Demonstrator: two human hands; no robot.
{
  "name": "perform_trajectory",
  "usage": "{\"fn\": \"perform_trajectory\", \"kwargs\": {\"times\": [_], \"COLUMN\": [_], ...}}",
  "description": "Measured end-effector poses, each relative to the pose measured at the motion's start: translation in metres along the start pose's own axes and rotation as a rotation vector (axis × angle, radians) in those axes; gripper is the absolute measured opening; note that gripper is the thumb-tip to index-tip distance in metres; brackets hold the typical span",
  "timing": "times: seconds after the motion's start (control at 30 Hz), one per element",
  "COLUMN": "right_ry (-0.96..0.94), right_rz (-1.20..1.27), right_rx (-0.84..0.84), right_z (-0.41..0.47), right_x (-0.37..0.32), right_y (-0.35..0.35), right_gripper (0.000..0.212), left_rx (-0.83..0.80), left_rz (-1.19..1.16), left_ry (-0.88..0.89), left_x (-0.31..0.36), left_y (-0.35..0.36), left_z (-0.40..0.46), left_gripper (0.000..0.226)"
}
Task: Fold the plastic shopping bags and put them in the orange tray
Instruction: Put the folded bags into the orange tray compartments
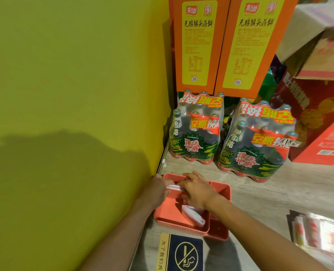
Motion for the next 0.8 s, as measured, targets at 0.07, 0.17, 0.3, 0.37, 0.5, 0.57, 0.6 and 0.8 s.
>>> {"fn": "perform_trajectory", "kwargs": {"times": [0.07,0.17,0.3,0.37,0.5,0.57,0.6,0.8], "right_ry": [-0.004,0.013,0.026,0.022,0.057,0.072,0.074,0.126], "right_rz": [-0.043,-0.104,-0.142,-0.104,0.127,0.163,0.157,0.136], "right_rx": [0.015,0.02,0.028,0.019,0.099,0.129,0.138,0.21], "right_z": [0.003,0.008,0.01,0.008,-0.009,-0.023,-0.031,-0.089], "right_x": [-0.003,-0.01,-0.014,-0.014,-0.006,-0.001,0.002,0.015], "right_y": [-0.002,0.001,0.004,0.004,-0.001,-0.011,-0.016,-0.047], "right_gripper": [0.034,0.042,0.046,0.043,0.055,0.062,0.064,0.061], "left_rx": [-0.006,-0.044,-0.035,-0.01,0.052,0.107,0.13,0.175], "left_rz": [0.021,0.025,0.043,0.038,-0.081,-0.13,-0.13,-0.073], "left_ry": [0.002,0.014,-0.017,-0.023,0.053,0.087,0.098,0.183], "left_x": [0.001,0.003,0.004,0.005,0.009,0.013,0.016,0.051], "left_y": [0.0,0.0,0.0,0.0,-0.009,-0.02,-0.025,-0.04], "left_z": [-0.001,0.002,0.002,-0.002,-0.013,-0.02,-0.024,-0.047], "left_gripper": [0.021,0.031,0.033,0.033,0.055,0.063,0.064,0.06]}}
Point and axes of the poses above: each hand's wrist, its own z-axis towards the middle knuckle, its own y-axis out of the palm, x = y × z, the point moved 5 cm from there along z, towards the middle knuckle, and after that the axes turned 14 degrees about x, right-handed, at the moved point
